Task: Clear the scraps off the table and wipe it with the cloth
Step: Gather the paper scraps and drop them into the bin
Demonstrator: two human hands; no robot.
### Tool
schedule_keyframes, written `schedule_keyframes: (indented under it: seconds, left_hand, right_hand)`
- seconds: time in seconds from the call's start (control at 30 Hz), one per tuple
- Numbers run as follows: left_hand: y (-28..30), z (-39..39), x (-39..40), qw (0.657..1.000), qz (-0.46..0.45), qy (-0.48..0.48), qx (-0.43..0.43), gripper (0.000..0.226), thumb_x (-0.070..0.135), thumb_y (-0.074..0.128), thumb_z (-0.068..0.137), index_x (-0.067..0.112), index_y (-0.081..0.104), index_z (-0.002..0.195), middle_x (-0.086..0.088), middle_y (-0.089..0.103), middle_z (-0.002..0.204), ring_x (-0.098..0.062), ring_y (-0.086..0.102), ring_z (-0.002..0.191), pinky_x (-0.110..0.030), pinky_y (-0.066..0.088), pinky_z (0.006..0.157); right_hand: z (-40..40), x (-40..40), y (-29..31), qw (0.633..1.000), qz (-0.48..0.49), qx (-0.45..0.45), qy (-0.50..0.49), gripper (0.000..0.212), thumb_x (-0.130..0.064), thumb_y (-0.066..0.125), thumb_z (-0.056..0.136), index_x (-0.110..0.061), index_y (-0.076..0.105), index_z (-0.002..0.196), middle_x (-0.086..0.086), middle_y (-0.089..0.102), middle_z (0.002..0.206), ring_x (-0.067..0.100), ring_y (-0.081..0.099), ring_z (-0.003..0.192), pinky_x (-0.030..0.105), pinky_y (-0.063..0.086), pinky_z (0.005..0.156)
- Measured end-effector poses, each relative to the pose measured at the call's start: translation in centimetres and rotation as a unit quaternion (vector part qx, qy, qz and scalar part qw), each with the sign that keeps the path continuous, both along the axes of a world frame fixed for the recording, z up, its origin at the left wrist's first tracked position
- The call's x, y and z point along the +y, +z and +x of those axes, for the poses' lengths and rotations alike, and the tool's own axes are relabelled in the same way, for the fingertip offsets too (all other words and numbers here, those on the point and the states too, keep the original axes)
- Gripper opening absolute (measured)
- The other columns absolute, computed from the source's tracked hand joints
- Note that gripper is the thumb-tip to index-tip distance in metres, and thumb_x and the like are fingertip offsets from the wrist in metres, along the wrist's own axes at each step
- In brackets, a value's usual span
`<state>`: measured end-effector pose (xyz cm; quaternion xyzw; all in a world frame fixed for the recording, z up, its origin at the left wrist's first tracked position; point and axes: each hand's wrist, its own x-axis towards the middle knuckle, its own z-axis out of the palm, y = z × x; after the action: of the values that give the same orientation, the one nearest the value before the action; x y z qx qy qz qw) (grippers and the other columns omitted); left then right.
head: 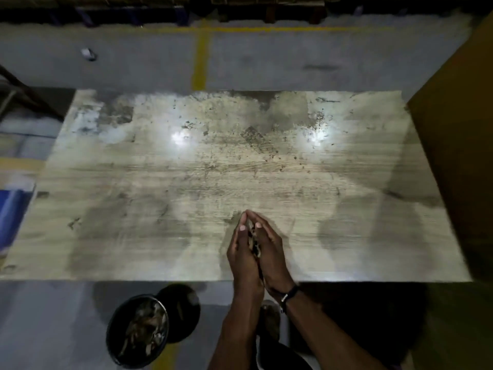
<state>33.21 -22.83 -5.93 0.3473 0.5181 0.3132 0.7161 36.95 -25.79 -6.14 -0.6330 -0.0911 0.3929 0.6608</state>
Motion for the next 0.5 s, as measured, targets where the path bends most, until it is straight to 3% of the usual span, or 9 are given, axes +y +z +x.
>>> schedule_keyframes:
  seconds: [0.17, 0.3, 0.5]
  left_hand:
    - [1.2, -7.6, -1.7, 0.998, 0.0, 0.063, 0.012, 0.028, 0.019, 0.048, 0.111, 0.023, 0.062, 0.135, 0.019, 0.066, 0.125, 0.015, 0.066, 0.105, -0.008, 0.051, 0.081]
    - [1.0, -14.2, -1.2, 0.993, -0.002, 0.116, 0.032, 0.029, 0.017, 0.045, 0.112, 0.022, 0.059, 0.137, 0.015, 0.064, 0.129, 0.012, 0.062, 0.112, -0.009, 0.052, 0.083]
    - [-1.4, -24.4, 0.1, 0.974, 0.002, 0.217, 0.064, 0.032, 0.018, 0.047, 0.112, 0.02, 0.062, 0.139, 0.006, 0.065, 0.135, 0.014, 0.065, 0.108, -0.013, 0.054, 0.09]
  right_hand:
    - [-7.2, -1.1, 1.1, 0.997, -0.003, 0.003, 0.077, 0.035, -0.019, 0.046, 0.111, -0.017, 0.062, 0.142, -0.01, 0.064, 0.144, 0.002, 0.057, 0.134, 0.015, 0.045, 0.106]
    - [-13.7, -0.4, 0.5, 0.989, -0.004, -0.002, 0.146, 0.033, -0.021, 0.047, 0.111, -0.022, 0.065, 0.139, -0.012, 0.064, 0.144, 0.004, 0.055, 0.136, 0.02, 0.045, 0.111]
    - [-23.3, 2.0, -1.9, 0.972, -0.012, 0.01, 0.236, 0.034, -0.021, 0.045, 0.113, -0.02, 0.064, 0.141, -0.007, 0.064, 0.145, 0.01, 0.057, 0.137, 0.032, 0.046, 0.115]
